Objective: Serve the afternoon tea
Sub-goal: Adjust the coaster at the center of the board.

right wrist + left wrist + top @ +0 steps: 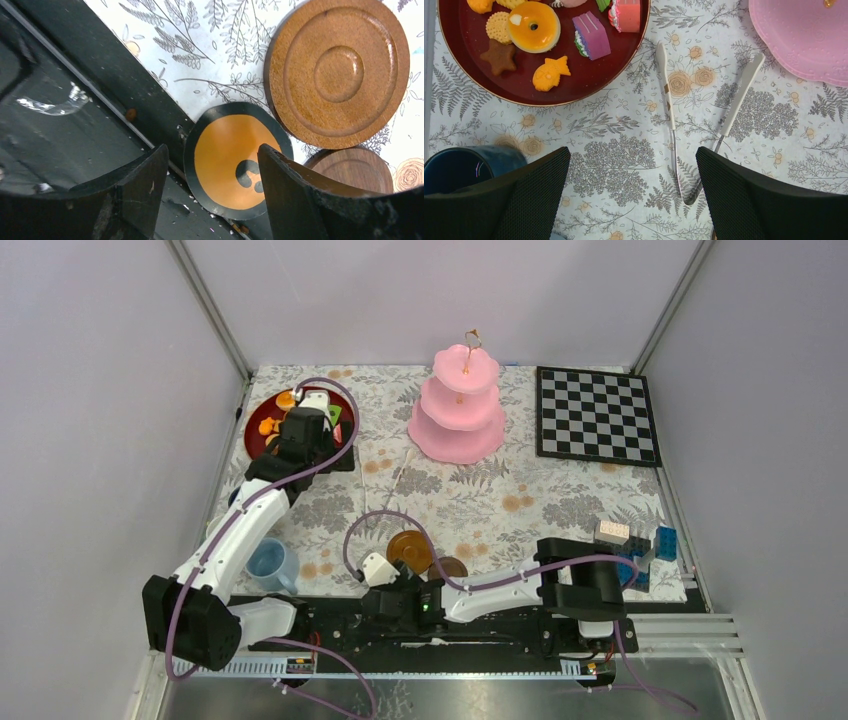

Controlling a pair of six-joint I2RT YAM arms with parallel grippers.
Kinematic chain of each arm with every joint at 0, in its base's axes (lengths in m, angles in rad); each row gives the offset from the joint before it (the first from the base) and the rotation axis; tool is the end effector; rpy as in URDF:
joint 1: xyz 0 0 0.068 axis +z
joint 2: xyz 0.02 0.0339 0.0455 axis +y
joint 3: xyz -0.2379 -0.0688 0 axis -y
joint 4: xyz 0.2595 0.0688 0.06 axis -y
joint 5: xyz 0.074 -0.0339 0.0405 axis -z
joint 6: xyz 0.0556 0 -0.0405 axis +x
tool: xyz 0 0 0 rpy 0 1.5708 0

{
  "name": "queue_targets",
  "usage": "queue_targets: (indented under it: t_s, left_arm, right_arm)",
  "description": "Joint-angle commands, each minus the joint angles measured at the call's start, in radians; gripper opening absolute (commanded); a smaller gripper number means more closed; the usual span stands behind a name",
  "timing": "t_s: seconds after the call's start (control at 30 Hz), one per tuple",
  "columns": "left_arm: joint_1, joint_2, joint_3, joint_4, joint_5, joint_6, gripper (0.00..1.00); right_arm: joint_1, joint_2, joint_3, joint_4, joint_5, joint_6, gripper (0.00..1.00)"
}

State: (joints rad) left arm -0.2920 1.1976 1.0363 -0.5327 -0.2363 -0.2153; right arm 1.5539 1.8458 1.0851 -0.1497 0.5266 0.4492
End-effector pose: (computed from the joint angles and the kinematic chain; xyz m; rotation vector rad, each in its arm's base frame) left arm 0.2886 -0.0732 0.2707 -0.0387 2.2416 -0.0061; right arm 0.0345 0.3883 0.1106 -1.0422 2.1024 0.3351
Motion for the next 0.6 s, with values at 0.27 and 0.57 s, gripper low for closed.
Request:
queue_targets:
  t_s: [0.27,0.57]
  left_arm:
    - [0.007,0.003,-0.012,0.066,0.003,-0.01,0.99]
    - [0.007,0.014,-0.014,0.069,0.018,-0.011,0.99]
  right_arm:
    - [0.017,-0.007,0.005,-0.077,0.128,0.052,0.65]
    - [0.017,-0.023,-0.045,-0.043,0.198,0.042,0.6]
